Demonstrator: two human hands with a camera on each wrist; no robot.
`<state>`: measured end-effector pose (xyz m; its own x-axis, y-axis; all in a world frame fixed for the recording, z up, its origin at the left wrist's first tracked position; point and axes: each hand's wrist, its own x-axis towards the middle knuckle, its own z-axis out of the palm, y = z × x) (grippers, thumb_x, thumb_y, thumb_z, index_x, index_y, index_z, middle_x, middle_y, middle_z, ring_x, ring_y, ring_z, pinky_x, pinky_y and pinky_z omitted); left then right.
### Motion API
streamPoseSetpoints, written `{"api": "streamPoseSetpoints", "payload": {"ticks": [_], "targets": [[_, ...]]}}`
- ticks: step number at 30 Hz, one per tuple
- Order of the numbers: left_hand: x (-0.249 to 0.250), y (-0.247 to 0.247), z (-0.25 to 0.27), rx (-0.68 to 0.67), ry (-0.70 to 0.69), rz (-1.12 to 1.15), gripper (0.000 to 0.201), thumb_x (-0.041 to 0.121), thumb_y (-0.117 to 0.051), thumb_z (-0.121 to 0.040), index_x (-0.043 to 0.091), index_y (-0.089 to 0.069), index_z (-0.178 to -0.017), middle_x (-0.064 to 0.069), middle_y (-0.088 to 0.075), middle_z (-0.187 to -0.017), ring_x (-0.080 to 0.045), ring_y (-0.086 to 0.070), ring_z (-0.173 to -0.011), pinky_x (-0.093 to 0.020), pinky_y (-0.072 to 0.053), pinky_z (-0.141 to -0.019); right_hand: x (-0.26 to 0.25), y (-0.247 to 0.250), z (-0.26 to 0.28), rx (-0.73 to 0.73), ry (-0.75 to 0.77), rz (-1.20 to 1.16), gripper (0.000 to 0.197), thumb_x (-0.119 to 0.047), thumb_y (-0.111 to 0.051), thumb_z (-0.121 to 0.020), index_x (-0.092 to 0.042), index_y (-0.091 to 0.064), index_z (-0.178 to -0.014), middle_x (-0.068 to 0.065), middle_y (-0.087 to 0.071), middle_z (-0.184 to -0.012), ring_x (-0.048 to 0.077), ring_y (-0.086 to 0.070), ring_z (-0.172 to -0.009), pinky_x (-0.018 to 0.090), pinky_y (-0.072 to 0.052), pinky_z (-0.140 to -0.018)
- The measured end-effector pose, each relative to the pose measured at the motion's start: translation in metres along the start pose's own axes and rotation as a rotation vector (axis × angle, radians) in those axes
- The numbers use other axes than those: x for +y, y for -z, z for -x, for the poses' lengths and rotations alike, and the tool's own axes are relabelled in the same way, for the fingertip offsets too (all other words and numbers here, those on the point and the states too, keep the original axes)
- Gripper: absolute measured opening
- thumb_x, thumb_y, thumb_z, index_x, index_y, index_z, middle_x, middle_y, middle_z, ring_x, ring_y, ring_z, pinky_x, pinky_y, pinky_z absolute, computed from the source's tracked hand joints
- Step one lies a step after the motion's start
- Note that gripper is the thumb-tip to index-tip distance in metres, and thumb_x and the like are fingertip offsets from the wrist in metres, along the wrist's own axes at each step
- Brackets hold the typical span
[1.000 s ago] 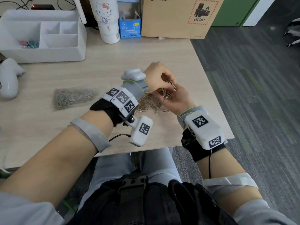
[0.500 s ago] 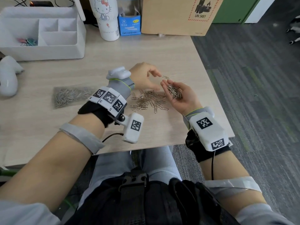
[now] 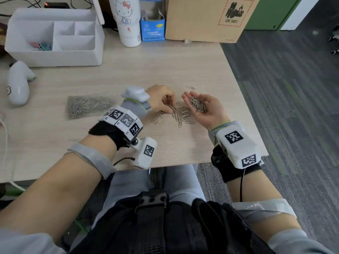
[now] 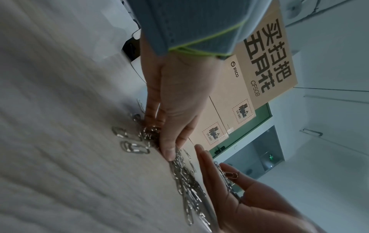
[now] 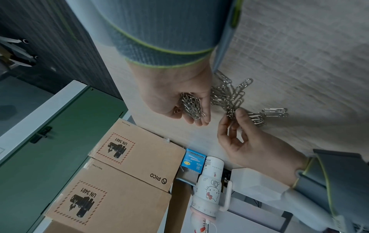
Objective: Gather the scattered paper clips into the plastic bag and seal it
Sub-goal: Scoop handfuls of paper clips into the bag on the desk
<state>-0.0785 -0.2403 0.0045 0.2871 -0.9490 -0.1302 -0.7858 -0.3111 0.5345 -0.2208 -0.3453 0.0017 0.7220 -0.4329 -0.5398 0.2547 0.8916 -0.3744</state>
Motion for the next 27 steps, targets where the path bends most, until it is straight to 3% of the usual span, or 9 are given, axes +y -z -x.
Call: {"api": "streamPoseSetpoints", "payload": {"ticks": [3,8,13,15,17,19,21,23,27], "targets": [[-0.001,-0.002,-0.002,0.019,0.014,0.012,0.025,0.016,-0.078,-0.068,0.007,-0.069,-0.089,-0.01,-0.063,-0.091,-0.016,-0.051,-0.075,-0.027,-0.042,-0.074,0.001,0.001,0.0,0.002,0.0,0.012,0.024,-0.002,-0.035,-0.094,0.009,-0.056,-0.091,0.028,-0.06,-0.097,0.04,-0.052,-0.119,0.041,-0.055,-0.077],[-0.004,0.0,-0.004,0.095,0.052,0.111,0.023,0.014,-0.078,-0.068,0.004,-0.071,-0.086,-0.014,-0.07,-0.088,-0.015,-0.055,-0.068,-0.006,-0.037,-0.058,0.003,-0.001,-0.001,0.002,0.001,0.031,0.023,-0.002,-0.036,-0.092,0.009,-0.056,-0.09,0.027,-0.06,-0.097,0.039,-0.052,-0.121,0.041,-0.054,-0.079],[-0.005,0.011,-0.006,0.169,0.058,0.235,0.024,0.016,-0.079,-0.067,0.005,-0.072,-0.087,0.002,-0.062,-0.064,0.012,-0.053,-0.048,0.001,-0.038,-0.052,0.007,-0.006,-0.004,0.003,-0.008,0.059,0.021,-0.002,-0.038,-0.09,0.009,-0.056,-0.087,0.026,-0.06,-0.096,0.038,-0.059,-0.098,0.039,-0.055,-0.082],[-0.002,0.018,-0.007,0.185,0.028,0.292,0.021,0.015,-0.079,-0.068,0.005,-0.072,-0.085,0.008,-0.059,-0.06,0.012,-0.053,-0.046,-0.002,-0.041,-0.054,0.008,-0.009,-0.005,0.014,-0.004,0.046,0.023,-0.002,-0.038,-0.091,0.009,-0.056,-0.087,0.027,-0.06,-0.095,0.038,-0.058,-0.095,0.04,-0.054,-0.089],[0.001,0.024,-0.008,0.193,-0.001,0.321,0.017,0.015,-0.079,-0.068,0.009,-0.073,-0.082,0.011,-0.06,-0.06,0.009,-0.054,-0.048,-0.015,-0.047,-0.062,0.011,-0.013,-0.006,0.029,-0.004,0.052,0.024,-0.003,-0.038,-0.092,0.008,-0.057,-0.084,0.026,-0.06,-0.092,0.039,-0.058,-0.091,0.04,-0.056,-0.083],[0.005,0.027,-0.01,0.192,-0.025,0.343,0.016,0.015,-0.08,-0.066,0.02,-0.072,-0.079,0.017,-0.061,-0.054,0.007,-0.054,-0.051,-0.025,-0.05,-0.067,0.014,-0.018,-0.008,0.043,-0.007,0.058,0.023,-0.004,-0.039,-0.093,0.006,-0.056,-0.081,0.023,-0.058,-0.088,0.038,-0.057,-0.09,0.039,-0.057,-0.067],[0.011,0.029,-0.013,0.186,-0.045,0.354,0.018,0.015,-0.079,-0.066,0.023,-0.071,-0.08,0.019,-0.062,-0.05,0.008,-0.055,-0.051,-0.021,-0.05,-0.066,0.018,-0.022,-0.01,0.049,-0.021,0.104,0.022,-0.006,-0.039,-0.094,0.004,-0.054,-0.081,0.02,-0.058,-0.087,0.033,-0.058,-0.093,0.037,-0.057,-0.057],[0.018,0.029,-0.015,0.174,-0.062,0.341,0.016,0.015,-0.079,-0.067,0.018,-0.072,-0.082,0.018,-0.061,-0.054,0.011,-0.054,-0.05,-0.014,-0.047,-0.063,0.02,-0.027,-0.012,0.014,-0.053,0.135,0.024,-0.01,-0.038,-0.095,0.003,-0.057,-0.087,0.019,-0.064,-0.085,0.031,-0.062,-0.093,0.036,-0.058,-0.057],[0.024,0.029,-0.016,0.173,-0.096,0.276,0.015,0.015,-0.078,-0.068,0.01,-0.073,-0.081,0.003,-0.065,-0.067,0.014,-0.055,-0.054,-0.004,-0.042,-0.062,0.024,-0.039,-0.014,-0.058,-0.086,0.048,0.034,-0.011,-0.032,-0.097,0.001,-0.062,-0.087,0.018,-0.071,-0.072,0.029,-0.07,-0.063,0.04,-0.059,-0.057]]}}
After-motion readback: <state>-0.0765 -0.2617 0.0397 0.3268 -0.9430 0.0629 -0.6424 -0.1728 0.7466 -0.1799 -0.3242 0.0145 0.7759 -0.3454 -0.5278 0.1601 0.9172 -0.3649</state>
